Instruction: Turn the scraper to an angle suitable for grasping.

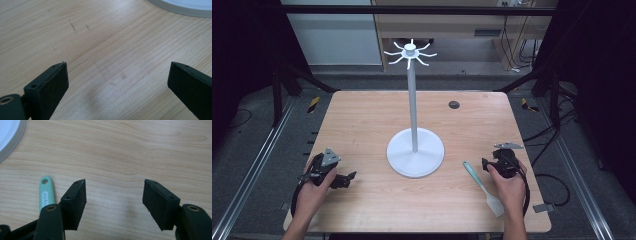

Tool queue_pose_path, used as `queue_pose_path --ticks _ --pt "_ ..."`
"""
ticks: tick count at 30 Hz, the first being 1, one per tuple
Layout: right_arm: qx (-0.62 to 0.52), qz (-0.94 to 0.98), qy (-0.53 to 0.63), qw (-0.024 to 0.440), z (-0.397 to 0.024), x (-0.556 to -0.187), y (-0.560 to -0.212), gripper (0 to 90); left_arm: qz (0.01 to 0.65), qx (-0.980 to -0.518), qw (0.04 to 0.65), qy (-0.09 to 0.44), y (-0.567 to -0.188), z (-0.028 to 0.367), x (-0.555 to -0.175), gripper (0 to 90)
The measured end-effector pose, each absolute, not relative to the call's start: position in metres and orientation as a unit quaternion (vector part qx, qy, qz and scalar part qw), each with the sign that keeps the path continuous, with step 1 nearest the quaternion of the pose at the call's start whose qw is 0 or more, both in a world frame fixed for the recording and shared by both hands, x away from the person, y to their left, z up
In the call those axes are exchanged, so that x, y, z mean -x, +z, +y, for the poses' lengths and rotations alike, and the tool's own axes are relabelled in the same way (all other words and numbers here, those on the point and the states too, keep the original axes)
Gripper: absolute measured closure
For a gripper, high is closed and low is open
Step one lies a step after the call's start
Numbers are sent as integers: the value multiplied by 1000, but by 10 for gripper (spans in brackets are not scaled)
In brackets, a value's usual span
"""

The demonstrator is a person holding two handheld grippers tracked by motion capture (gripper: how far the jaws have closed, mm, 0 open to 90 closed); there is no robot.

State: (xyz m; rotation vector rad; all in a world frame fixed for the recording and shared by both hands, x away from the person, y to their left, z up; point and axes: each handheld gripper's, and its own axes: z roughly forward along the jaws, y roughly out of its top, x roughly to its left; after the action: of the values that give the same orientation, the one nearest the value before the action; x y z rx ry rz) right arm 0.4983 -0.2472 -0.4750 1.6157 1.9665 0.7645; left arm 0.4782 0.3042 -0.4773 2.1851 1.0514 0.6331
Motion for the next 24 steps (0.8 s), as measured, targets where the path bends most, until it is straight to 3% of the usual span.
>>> queue_pose_path --ticks 4,8,10,11,12,14,18,21,24 --pt "-587 722 273 244 -243 -500 -474 411 396 -830 309 240 -477 304 -478 31" --pt "-580 729 264 250 -235 -503 -472 502 396 -831 308 240 -477 304 -478 30" --pt "-574 732 263 255 -229 -504 -470 602 396 -831 308 240 -477 304 -478 30" --pt "-574 732 263 255 -229 -504 -470 602 396 -831 308 240 -477 304 -478 31" --pt "-568 736 260 261 -225 -505 -468 681 396 -831 308 241 -477 304 -478 30" --pt "-570 736 262 254 -223 -504 -468 706 396 -831 307 241 -477 304 -478 31" --pt "-551 760 253 233 -211 -506 -473 845 395 -832 306 240 -478 304 -478 31" --pt "-545 769 250 222 -206 -508 -475 900 395 -833 305 240 -477 304 -478 31" --pt "-542 773 249 215 -204 -509 -477 900 395 -833 305 240 -478 304 -478 31"
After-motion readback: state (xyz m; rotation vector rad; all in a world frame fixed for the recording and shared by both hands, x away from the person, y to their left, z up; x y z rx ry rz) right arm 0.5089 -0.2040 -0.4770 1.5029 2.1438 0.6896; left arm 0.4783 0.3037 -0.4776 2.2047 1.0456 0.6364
